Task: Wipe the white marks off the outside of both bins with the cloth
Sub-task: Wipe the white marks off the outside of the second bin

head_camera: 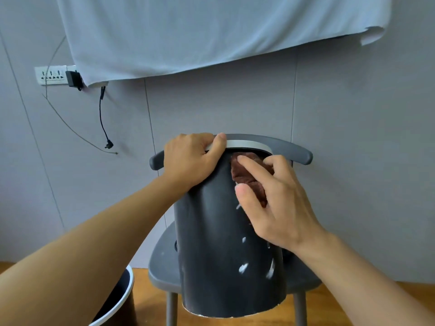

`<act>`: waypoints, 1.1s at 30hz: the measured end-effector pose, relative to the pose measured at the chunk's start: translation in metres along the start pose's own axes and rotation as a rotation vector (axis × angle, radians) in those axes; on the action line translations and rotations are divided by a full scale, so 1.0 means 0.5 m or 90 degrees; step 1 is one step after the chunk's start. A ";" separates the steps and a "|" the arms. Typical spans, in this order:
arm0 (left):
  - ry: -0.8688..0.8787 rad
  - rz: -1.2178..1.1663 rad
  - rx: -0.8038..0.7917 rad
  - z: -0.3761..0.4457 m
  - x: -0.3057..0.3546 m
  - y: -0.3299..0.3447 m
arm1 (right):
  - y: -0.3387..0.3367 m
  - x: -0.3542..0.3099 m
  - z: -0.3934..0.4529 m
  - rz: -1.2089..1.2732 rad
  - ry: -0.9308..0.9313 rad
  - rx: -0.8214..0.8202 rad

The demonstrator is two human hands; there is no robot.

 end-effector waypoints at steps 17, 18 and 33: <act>0.016 0.006 0.026 -0.006 -0.010 -0.002 | 0.013 -0.034 -0.017 0.025 -0.057 -0.152; 0.017 0.009 0.027 -0.006 -0.008 -0.002 | 0.008 -0.032 -0.007 0.014 -0.052 -0.149; 0.064 0.024 0.028 -0.005 0.009 0.000 | 0.007 -0.027 -0.071 0.002 -0.106 -0.201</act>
Point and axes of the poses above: each hand's wrist, its own z-axis towards the middle knuckle, its own y-axis out of the palm, x = y × z, the point moved 6 cm from there along z, towards the middle knuckle, and after that the axes turned 14 degrees about -x, right-handed, at the moved point
